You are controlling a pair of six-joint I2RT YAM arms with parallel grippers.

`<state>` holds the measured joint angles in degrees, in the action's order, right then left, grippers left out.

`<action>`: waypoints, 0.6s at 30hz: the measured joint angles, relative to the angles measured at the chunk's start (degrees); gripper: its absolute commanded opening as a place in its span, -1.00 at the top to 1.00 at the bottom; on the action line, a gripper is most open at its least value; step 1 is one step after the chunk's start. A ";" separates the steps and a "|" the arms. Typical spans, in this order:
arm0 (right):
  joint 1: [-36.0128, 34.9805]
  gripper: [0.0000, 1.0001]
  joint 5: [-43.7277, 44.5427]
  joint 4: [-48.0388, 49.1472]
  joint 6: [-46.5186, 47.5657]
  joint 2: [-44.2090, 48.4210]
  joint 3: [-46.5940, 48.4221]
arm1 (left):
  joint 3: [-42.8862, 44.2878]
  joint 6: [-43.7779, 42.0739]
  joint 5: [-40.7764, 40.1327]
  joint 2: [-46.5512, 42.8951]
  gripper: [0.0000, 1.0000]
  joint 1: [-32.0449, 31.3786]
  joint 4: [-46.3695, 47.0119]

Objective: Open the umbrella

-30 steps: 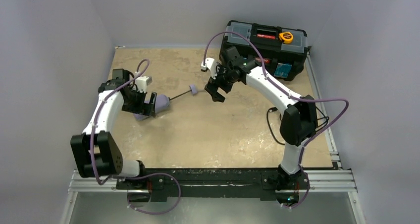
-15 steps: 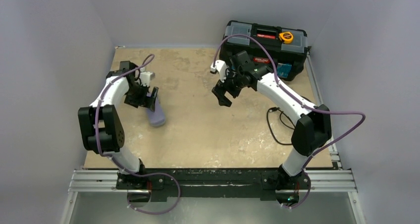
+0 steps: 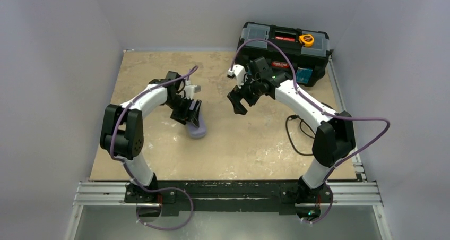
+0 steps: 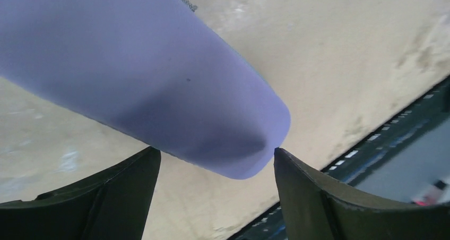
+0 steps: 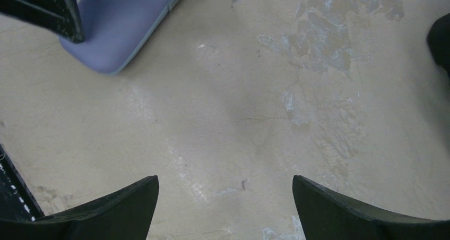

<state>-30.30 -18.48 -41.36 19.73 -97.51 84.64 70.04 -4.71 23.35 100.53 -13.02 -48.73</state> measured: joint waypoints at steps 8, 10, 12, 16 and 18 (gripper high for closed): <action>0.00 -0.92 1.18 2.64 -2.69 -0.42 -0.04 | -7.37 12.98 18.93 -11.32 -0.76 0.37 7.50; -0.02 -0.98 0.22 4.02 -5.01 -1.51 -0.04 | -10.62 15.67 20.81 -18.75 -0.76 3.43 10.45; -0.22 -0.97 -0.94 5.11 -7.15 -3.10 -0.02 | -12.76 16.90 21.29 -24.55 -0.76 7.72 13.00; -2.91 -0.98 0.17 7.41 -12.00 -8.57 0.74 | -15.30 14.80 19.17 -29.59 -0.77 14.29 16.61; -5.73 -0.97 1.53 8.02 -13.75 -11.39 1.97 | -16.46 11.45 18.23 -30.21 -0.80 15.80 16.96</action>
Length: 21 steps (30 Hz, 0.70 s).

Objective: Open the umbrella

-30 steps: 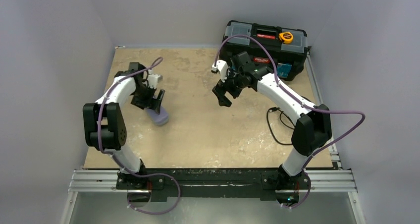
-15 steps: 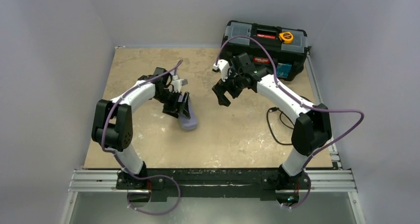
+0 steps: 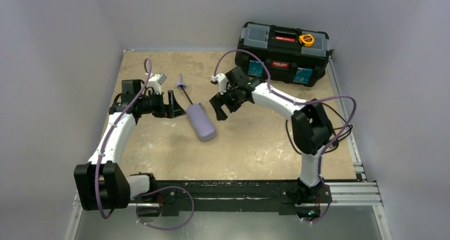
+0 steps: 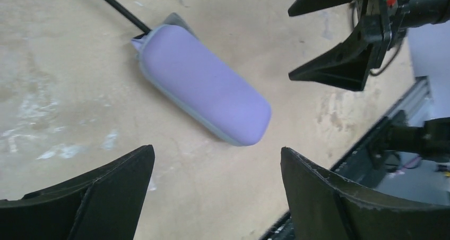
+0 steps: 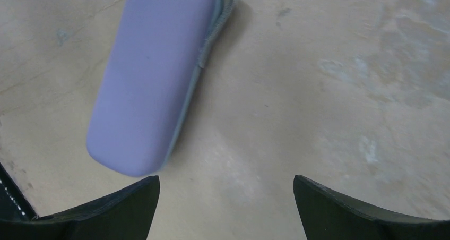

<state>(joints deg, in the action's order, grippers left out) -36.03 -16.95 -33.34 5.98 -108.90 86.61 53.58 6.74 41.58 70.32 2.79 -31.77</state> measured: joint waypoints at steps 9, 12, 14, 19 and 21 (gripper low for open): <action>-12.68 -0.94 4.85 2.29 -6.60 -10.54 8.55 | -7.69 -19.80 -4.09 -13.29 -0.87 5.35 2.36; -14.86 -0.78 6.80 2.93 -7.87 -13.05 10.99 | -9.25 -24.59 -4.26 -15.10 -0.85 5.35 2.62; -15.30 -0.57 6.93 3.50 -8.48 -14.40 12.00 | -10.73 -28.70 -3.65 -15.82 -0.85 5.40 2.34; -13.94 -0.28 4.42 5.38 -8.35 -14.91 10.69 | -17.18 -47.06 0.61 -17.99 -0.75 5.18 1.66; -12.48 -0.24 2.32 6.84 -6.91 -13.92 8.44 | -19.19 -53.64 1.44 -17.07 -0.69 4.31 2.12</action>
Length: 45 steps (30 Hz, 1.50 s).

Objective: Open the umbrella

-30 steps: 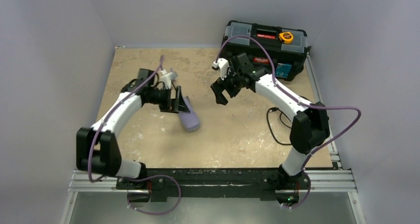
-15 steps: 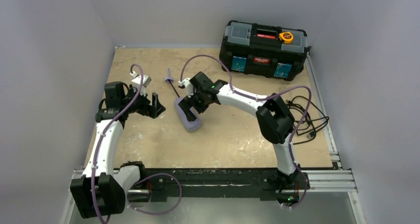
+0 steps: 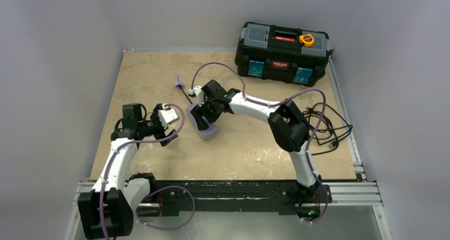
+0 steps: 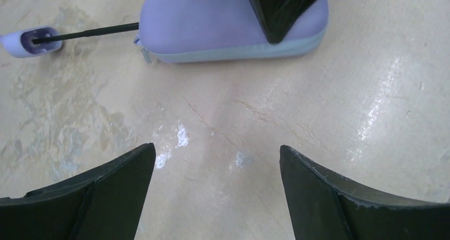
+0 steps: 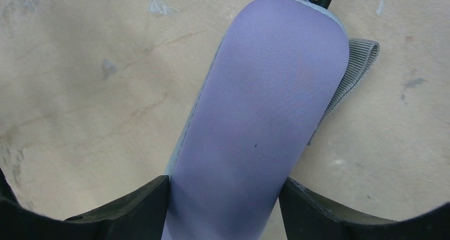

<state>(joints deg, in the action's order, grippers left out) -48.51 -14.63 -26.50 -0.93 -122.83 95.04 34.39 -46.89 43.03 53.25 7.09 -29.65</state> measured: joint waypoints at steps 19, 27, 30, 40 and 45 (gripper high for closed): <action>11.21 0.01 -11.34 -4.20 24.81 12.61 -18.27 | 8.81 -27.23 3.89 25.18 0.01 -17.53 9.20; 13.09 0.01 -14.75 -8.72 30.97 14.75 -21.11 | 6.16 -6.34 2.82 17.31 0.02 -30.29 16.65; 14.16 0.02 -15.54 -11.15 33.40 14.86 -21.33 | 4.59 6.19 2.03 12.76 0.04 -33.90 21.99; 17.27 0.03 -17.73 -17.53 41.22 16.76 -24.26 | -15.78 28.20 -19.30 15.15 0.19 -43.54 48.28; 17.35 0.05 -17.42 -19.12 45.27 17.90 -25.73 | -15.56 30.03 -24.61 22.97 0.22 -46.03 57.53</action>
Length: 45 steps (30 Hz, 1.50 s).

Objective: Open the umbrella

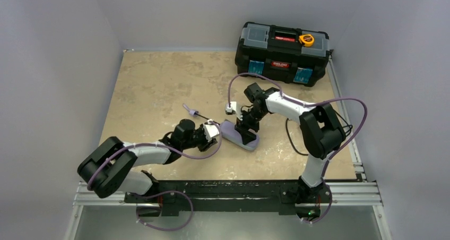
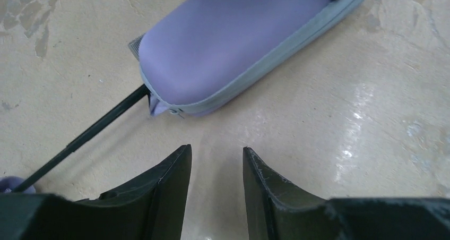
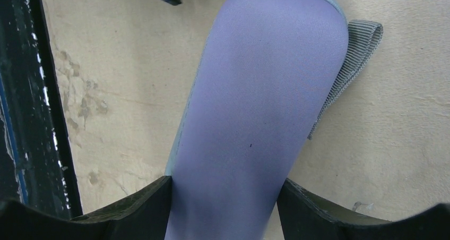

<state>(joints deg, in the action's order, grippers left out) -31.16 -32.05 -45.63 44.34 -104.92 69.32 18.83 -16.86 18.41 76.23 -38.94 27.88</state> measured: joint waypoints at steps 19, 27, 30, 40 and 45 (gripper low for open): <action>0.37 0.10 3.63 -1.79 6.62 4.50 -5.62 | 1.60 -2.27 1.90 15.50 0.40 -1.62 22.05; 0.44 0.13 5.31 -1.70 8.00 5.57 -7.32 | 3.06 -2.16 4.94 16.39 0.48 -1.64 20.70; 0.48 0.14 5.57 -2.03 8.02 5.57 -7.32 | 4.35 -1.70 7.04 16.92 0.52 -1.20 19.12; 0.70 0.15 5.66 -2.58 8.13 5.18 -6.91 | 5.05 3.39 8.61 16.63 0.35 -0.39 15.19; 0.76 0.15 5.64 -2.60 8.13 5.20 -6.91 | 5.46 8.76 6.16 16.44 0.38 -0.07 13.03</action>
<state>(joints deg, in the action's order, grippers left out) -30.39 -26.41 -48.23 52.47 -99.72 62.41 24.29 -8.10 24.58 92.66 -39.00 40.91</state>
